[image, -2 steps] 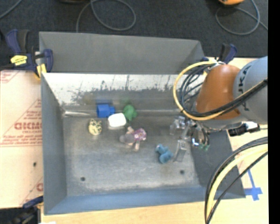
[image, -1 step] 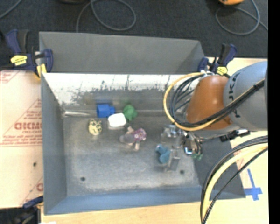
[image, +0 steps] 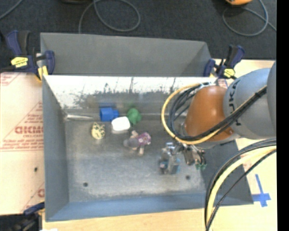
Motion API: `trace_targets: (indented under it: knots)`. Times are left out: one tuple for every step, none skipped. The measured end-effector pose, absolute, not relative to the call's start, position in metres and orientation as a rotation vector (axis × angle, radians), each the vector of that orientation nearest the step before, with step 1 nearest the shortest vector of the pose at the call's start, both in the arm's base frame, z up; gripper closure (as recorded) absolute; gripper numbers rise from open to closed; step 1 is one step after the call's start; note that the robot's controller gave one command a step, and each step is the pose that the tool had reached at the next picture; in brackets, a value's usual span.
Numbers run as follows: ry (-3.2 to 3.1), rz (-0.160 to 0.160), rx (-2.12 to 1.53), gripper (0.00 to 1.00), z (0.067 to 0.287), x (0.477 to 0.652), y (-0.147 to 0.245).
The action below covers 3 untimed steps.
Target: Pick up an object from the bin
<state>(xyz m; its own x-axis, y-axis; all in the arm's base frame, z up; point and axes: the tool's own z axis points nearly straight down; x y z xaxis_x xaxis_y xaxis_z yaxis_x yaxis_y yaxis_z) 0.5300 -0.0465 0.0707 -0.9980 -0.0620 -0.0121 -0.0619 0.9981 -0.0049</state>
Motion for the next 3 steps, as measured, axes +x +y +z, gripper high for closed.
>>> trace_targets:
  knots:
    - [3.128,-0.007,-0.097,1.00,0.071,0.530,-0.047]
    - [3.131,-0.007,-0.098,1.00,0.074,0.529,-0.046]
    - [3.139,-0.005,-0.100,1.00,0.094,0.527,-0.046]
